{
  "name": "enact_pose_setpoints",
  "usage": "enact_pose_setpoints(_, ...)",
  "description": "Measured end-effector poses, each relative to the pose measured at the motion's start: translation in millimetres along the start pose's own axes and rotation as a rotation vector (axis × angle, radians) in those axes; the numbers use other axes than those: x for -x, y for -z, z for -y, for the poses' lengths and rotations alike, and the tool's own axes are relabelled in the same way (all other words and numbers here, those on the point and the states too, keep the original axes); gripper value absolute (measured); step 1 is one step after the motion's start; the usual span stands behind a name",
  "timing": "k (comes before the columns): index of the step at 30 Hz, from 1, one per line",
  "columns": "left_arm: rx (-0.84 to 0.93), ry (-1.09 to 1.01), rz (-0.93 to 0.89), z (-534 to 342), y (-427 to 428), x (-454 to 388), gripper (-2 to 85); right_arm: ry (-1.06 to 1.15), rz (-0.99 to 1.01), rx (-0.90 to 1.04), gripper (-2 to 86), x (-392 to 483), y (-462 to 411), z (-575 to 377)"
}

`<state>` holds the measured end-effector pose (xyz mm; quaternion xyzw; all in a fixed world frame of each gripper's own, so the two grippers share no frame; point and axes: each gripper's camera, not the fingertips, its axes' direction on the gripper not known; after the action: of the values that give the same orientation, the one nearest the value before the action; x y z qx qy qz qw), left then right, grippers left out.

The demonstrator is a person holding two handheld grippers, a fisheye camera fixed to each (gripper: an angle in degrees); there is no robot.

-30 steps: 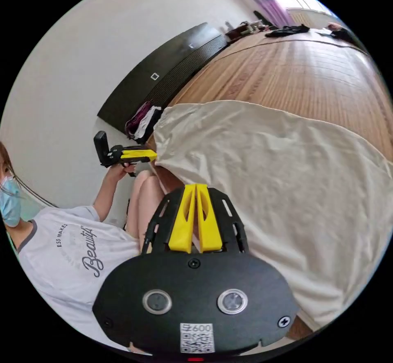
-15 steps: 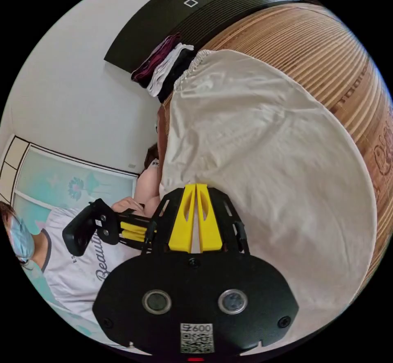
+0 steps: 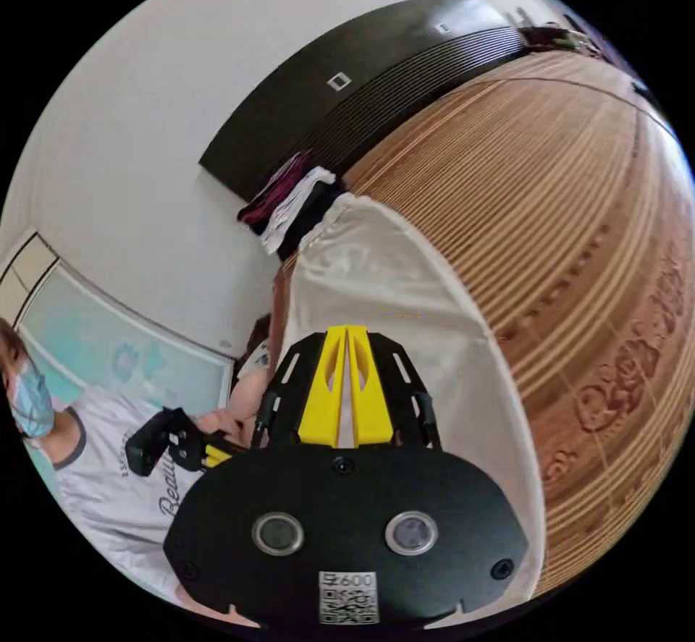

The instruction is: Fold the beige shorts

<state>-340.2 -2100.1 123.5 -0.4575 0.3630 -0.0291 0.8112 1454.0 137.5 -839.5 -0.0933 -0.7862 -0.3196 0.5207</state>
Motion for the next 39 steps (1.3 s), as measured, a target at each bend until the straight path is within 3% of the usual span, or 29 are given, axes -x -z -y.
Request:
enact_pose_setpoints(4,-0.189,0.155,0.058,-30.6,36.8,44.3,0.7,0.162,0.183,0.255,-0.8,40.4,-75.2,-16.3)
enact_pose_setpoints(11,-0.036,0.28,-0.003,-70.3,-25.7,119.4,0.6,0.07,0.132,0.371,-0.8,-15.8,-91.8,0.4)
enact_pose_setpoints(13,-0.013,0.267,0.039,-67.3,-26.6,116.0,0.5,-0.044,0.183,0.298,-0.8,-54.5,-70.7,14.3)
enact_pose_setpoints(17,-0.002,0.211,0.146,-67.1,-32.2,105.3,0.5,-0.308,-0.056,-0.108,-0.8,-119.7,4.5,20.9)
enact_pose_setpoints(21,-0.008,0.22,0.126,-72.6,-34.3,115.5,0.6,-0.225,-0.12,-0.29,-0.8,-98.8,16.1,15.6)
enact_pose_setpoints(26,-0.014,0.238,0.074,-81.0,-36.9,135.0,0.6,0.019,0.249,0.097,-0.8,-61.3,-73.3,40.6)
enact_pose_setpoints(29,-0.016,0.222,0.095,-84.9,-38.1,137.1,0.6,0.047,0.292,0.221,-0.8,-56.5,-101.4,54.5)
enact_pose_setpoints(31,-0.017,0.208,0.109,-87.2,-39.0,137.9,0.5,0.013,0.177,0.247,-0.8,-66.4,-103.8,64.4)
enact_pose_setpoints(33,-0.017,0.19,0.12,-89.6,-39.8,139.2,0.5,-0.085,0.01,0.153,-0.8,-85.8,-83.1,72.8)
enact_pose_setpoints(35,-0.017,0.185,0.119,-93.0,-40.6,144.3,0.5,-0.291,-0.151,-0.184,-0.8,-104.2,-22.0,61.0)
enact_pose_setpoints(37,-0.019,0.197,0.109,-96.2,-41.0,149.8,0.6,-0.285,-0.152,-0.411,-0.8,-94.3,20.0,40.0)
enact_pose_setpoints(39,-0.026,0.214,0.099,-100.1,-41.2,155.3,0.6,-0.219,-0.125,-0.447,-0.8,-79.7,43.4,25.5)
